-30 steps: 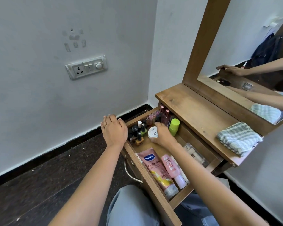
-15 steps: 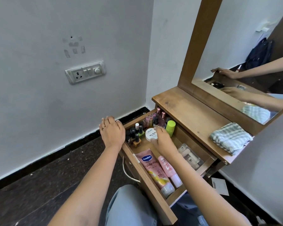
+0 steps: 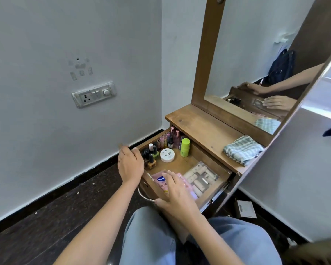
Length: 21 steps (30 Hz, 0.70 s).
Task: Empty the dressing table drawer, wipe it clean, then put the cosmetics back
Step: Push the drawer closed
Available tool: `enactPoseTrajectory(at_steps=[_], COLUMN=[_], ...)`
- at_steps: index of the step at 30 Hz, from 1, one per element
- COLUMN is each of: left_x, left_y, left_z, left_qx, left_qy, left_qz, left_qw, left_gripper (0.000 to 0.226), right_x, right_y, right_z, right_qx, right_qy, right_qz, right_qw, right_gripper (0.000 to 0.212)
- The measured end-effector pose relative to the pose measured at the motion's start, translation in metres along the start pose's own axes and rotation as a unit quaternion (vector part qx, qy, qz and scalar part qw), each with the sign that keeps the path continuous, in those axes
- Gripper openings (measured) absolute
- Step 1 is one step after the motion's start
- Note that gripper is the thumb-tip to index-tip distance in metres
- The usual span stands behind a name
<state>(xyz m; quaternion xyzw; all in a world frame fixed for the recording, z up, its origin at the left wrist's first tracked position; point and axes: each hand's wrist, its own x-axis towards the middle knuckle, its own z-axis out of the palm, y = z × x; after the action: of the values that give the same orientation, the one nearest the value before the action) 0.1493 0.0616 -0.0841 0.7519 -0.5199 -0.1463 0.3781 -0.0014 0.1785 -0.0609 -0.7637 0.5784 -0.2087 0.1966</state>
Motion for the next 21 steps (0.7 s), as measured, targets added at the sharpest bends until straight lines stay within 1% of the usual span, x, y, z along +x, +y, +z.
enactPoseTrajectory(at_steps=[3,5,9,14,21], left_x=[-0.030,-0.048,-0.072,-0.080,-0.071], left_y=[0.001,0.001,0.004,0.006,0.015], left_z=[-0.007,-0.011,-0.015,-0.013,-0.006], left_qx=[-0.020,-0.030,-0.038,-0.057,-0.070], left_qy=[-0.011,-0.014,-0.028,-0.066,-0.128], left_qz=[0.038,0.057,0.056,0.042,0.081], left_qw=[0.999,0.998,0.997,0.995,0.986], left_gripper=[0.043,0.041,0.040,0.043,0.046], right_x=[-0.012,-0.017,-0.021,-0.020,-0.012], right_y=[0.002,0.003,0.004,0.004,0.016], right_z=[0.009,0.015,0.016,0.010,0.002], right_qx=[-0.047,-0.077,-0.150,-0.196,-0.244], right_qy=[0.021,0.040,0.090,0.104,0.111], right_qz=[-0.006,0.008,0.020,0.037,0.093], right_qw=[0.999,0.996,0.984,0.974,0.959], right_gripper=[0.067,0.067,0.073,0.078,0.083])
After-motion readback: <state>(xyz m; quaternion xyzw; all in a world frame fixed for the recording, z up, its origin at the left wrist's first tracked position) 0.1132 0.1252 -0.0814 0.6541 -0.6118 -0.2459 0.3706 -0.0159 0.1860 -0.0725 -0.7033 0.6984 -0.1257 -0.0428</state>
